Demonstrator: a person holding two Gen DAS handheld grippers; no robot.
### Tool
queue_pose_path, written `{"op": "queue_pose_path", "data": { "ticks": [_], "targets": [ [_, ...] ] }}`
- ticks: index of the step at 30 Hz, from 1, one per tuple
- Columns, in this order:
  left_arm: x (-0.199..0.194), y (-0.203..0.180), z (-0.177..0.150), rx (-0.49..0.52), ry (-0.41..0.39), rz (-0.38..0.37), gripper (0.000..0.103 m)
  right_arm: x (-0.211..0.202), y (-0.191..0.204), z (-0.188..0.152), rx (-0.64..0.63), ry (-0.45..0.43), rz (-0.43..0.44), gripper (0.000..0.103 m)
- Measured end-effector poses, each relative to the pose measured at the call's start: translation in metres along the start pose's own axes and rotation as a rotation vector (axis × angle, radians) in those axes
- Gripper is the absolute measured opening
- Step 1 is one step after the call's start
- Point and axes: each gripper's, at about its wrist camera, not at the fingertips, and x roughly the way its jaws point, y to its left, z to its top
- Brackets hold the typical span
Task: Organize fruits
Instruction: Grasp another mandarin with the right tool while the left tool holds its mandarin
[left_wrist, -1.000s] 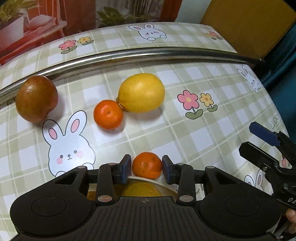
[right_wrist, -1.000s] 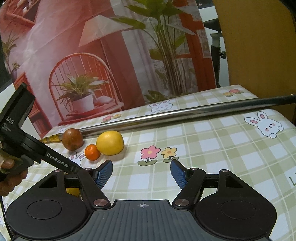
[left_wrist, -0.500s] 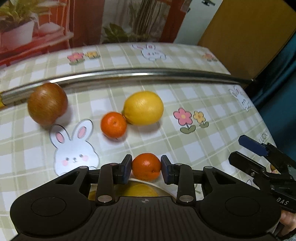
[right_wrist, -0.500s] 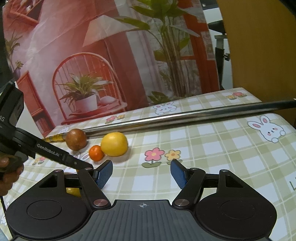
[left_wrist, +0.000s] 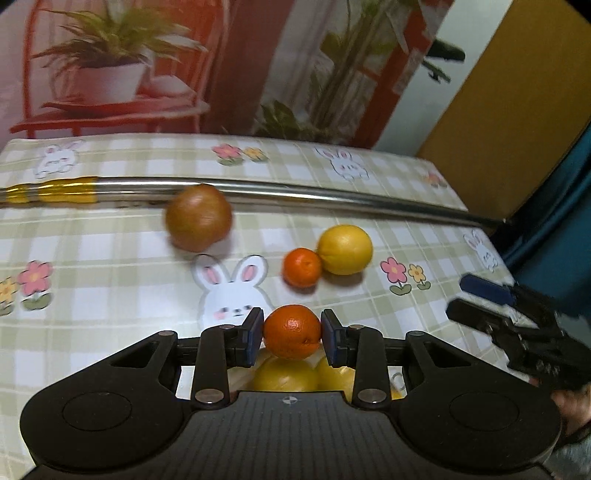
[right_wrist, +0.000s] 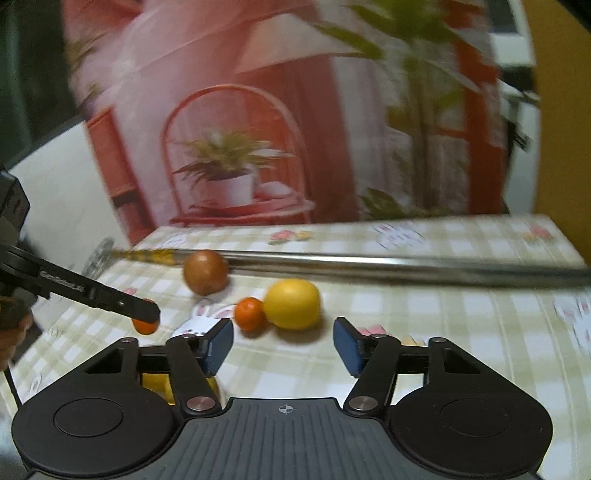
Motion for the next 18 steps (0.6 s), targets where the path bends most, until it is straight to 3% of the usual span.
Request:
{"op": "queue_pose_path", "data": {
  "ticks": [10,13,18],
  "targets": [
    [-0.043,0.036,-0.026,-0.034,-0.111,-0.014,0.035,0.076,0.055,0.042,-0.353,0.164,0.084,0.047],
    [-0.046,0.045,-0.032,-0.063,-0.133,-0.029,0.035,0.107,0.066,0.046,-0.46,0.234,0.061,0.042],
    [-0.05,0.058,-0.042,-0.085,-0.153,-0.045,0.035,0.141,0.077,0.048,-0.59,0.315,0.036,0.041]
  ]
}}
